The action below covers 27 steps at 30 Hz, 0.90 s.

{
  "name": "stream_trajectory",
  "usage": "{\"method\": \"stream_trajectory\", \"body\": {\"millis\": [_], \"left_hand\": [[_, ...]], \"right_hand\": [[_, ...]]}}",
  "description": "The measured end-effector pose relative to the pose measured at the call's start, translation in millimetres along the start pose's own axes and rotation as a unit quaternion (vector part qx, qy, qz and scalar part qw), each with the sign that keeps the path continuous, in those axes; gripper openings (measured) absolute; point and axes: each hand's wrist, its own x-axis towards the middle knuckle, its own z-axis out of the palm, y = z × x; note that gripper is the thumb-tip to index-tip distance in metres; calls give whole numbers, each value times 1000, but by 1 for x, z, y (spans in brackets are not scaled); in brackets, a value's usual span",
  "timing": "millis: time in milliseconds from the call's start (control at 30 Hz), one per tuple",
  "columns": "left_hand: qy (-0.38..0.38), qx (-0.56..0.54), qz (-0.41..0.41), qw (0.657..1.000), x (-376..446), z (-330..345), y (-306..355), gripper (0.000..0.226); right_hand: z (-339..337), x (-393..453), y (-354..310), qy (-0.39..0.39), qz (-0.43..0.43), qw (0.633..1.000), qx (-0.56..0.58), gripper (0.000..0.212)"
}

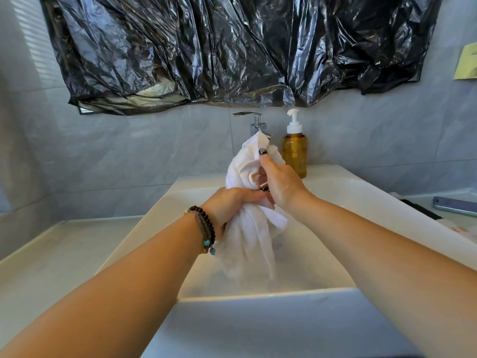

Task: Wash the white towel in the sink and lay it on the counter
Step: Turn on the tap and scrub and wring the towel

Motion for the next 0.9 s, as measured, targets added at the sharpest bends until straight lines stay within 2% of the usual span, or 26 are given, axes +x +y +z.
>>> {"method": "stream_trajectory", "body": {"millis": [33,133,233,300,333,400,433,500,600,667,733,867,900], "left_hand": [[18,-20,8,1000,1,-1,1,39],[71,-98,28,992,6,-7,6,38],[156,-174,31,972,9,-19,11,19],[221,-220,41,949,8,-27,13,9],[245,-233,44,940,8,-32,13,12],[260,-244,40,934,8,-38,12,35],[260,-244,40,933,8,-39,12,42],[252,-241,41,936,7,-37,12,36],[217,-255,43,941,8,-28,12,15],[192,-260,43,945,11,-22,10,7],[175,-256,53,949,14,-17,8,10],[225,-220,73,946,17,-5,6,13],[244,-210,77,944,16,-2,6,11]], "right_hand": [[2,1,2,26,-28,998,-47,38],[3,0,7,103,-70,989,-79,29],[8,-3,16,96,-157,969,-163,31],[11,-11,16,55,-236,952,-185,42],[14,-17,15,27,-281,939,-195,49],[25,-29,13,-56,-330,909,-248,73],[32,-34,12,-100,-326,897,-281,89],[42,-37,13,-143,-281,885,-341,117],[56,-30,17,-111,-221,903,-352,133],[62,-24,20,-57,-205,914,-345,126],[59,-23,19,-31,-189,925,-327,113],[37,-26,10,-31,-180,948,-260,56],[36,-24,9,-37,-170,950,-261,48]]}}
